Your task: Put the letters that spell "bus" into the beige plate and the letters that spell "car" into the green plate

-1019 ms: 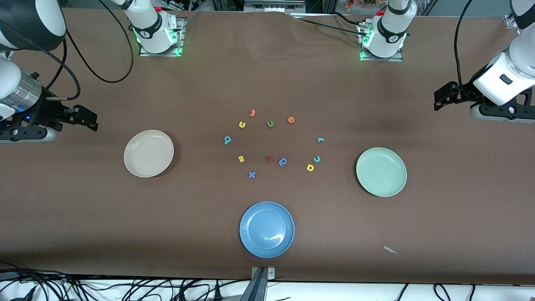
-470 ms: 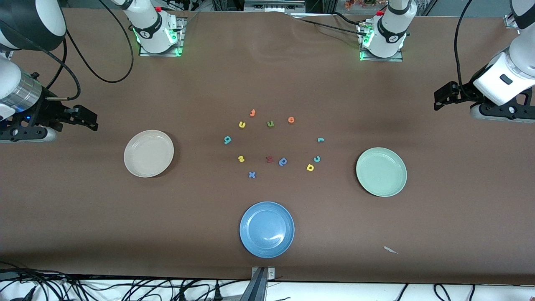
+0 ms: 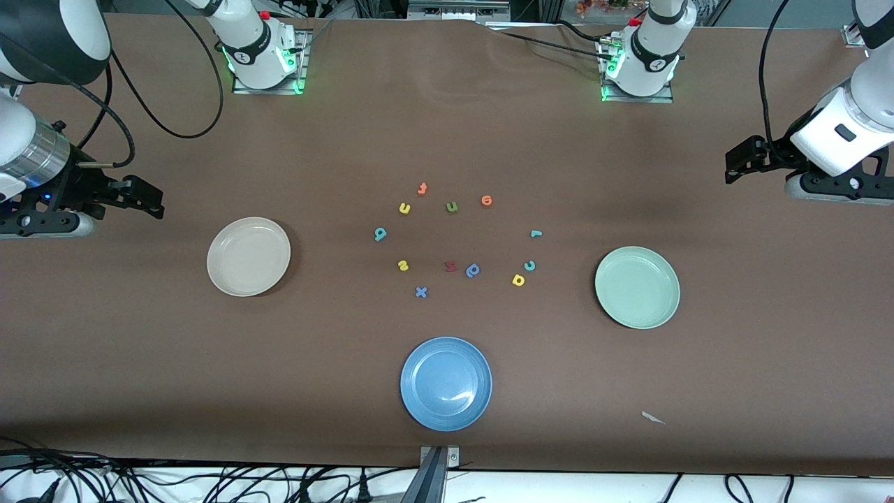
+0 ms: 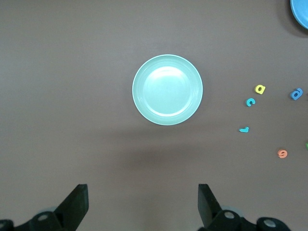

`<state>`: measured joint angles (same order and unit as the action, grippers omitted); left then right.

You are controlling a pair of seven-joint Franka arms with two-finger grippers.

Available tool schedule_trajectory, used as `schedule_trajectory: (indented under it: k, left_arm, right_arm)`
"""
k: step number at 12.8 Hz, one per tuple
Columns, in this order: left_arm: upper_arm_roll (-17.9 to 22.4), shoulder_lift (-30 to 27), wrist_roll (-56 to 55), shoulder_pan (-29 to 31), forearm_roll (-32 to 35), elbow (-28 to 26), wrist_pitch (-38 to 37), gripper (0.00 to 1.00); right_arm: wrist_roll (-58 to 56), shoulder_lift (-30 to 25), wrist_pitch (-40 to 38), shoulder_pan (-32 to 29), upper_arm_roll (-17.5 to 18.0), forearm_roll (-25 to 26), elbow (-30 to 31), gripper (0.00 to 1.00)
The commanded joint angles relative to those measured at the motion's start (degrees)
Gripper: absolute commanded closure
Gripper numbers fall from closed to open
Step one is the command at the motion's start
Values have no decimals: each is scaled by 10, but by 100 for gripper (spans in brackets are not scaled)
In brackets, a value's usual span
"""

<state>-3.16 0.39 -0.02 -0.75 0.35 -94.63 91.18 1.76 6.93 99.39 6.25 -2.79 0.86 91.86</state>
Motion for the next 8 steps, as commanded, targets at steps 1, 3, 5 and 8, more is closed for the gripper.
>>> schedule_trajectory:
  k: [1,3,5,8]
  left_arm:
    - [-2,7,12,3,-7,17,-14,0]
    - [-3,7,11,2,-6,17,-14,0]
    - [-3,6,11,2,-6,17,-14,0]
    - [-3,7,9,0,-6,17,-14,0]
  right_arm:
    - [2,-3,-5,0,2,-5,-5,0]
    - [2,-3,-5,0,2,-5,-5,0]
    - [2,-3,-5,0,2,-5,-5,0]
    - [2,-3,-5,0,2,-5,-5,0]
